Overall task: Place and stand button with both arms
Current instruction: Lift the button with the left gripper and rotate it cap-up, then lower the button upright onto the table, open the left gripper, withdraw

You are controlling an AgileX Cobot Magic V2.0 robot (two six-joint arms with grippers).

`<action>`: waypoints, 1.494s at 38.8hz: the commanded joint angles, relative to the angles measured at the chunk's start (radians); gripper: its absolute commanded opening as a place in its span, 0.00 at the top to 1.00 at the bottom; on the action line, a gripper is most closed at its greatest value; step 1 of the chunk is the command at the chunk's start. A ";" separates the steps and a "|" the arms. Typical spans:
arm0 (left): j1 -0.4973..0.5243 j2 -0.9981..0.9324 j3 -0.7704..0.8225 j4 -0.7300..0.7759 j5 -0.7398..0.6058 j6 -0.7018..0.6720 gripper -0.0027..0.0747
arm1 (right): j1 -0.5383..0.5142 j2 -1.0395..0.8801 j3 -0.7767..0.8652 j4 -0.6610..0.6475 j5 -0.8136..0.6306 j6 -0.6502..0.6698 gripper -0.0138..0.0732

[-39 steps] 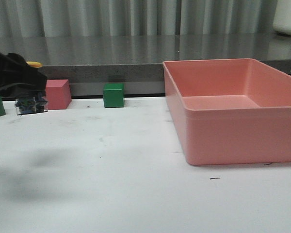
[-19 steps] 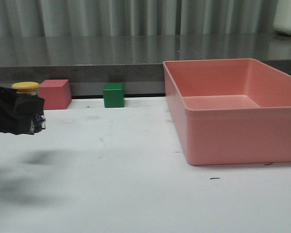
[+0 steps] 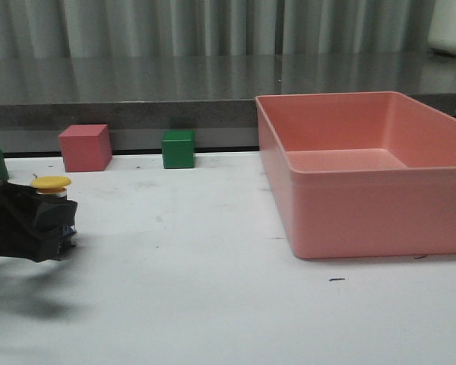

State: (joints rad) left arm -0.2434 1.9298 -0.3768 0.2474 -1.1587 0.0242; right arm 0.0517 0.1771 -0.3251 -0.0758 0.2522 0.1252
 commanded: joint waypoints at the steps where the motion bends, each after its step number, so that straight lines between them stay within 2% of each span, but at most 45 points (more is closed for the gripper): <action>1: 0.000 -0.029 -0.011 -0.016 -0.201 0.008 0.65 | -0.007 0.011 -0.026 -0.009 -0.085 -0.009 0.92; 5: 0.000 -0.029 -0.011 -0.016 -0.201 0.012 0.60 | -0.007 0.011 -0.026 -0.009 -0.085 -0.009 0.92; 10: 0.000 -0.029 -0.011 -0.016 -0.201 0.012 0.50 | -0.007 0.011 -0.026 -0.009 -0.085 -0.009 0.92; 21: 0.000 -0.038 -0.011 -0.016 -0.201 0.014 0.47 | -0.007 0.011 -0.026 -0.009 -0.085 -0.009 0.92; 30: 0.000 -0.115 -0.009 -0.016 -0.201 0.014 0.28 | -0.007 0.011 -0.026 -0.009 -0.085 -0.009 0.92; 36: 0.000 -0.208 0.018 -0.012 -0.178 -0.004 0.27 | -0.007 0.011 -0.026 -0.009 -0.085 -0.009 0.92; 46: -0.011 -0.549 0.006 -0.009 0.220 -0.137 0.27 | -0.007 0.011 -0.026 -0.009 -0.085 -0.009 0.92; 50: -0.030 -0.680 -0.042 -0.009 0.440 -0.197 0.27 | -0.007 0.011 -0.026 -0.009 -0.085 -0.009 0.92; 58: -0.082 -0.905 -0.162 -0.014 0.856 -0.199 0.29 | -0.007 0.011 -0.026 -0.009 -0.085 -0.009 0.92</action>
State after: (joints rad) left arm -0.3053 1.1175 -0.4729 0.2494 -0.3907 -0.1596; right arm 0.0517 0.1771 -0.3251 -0.0758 0.2522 0.1231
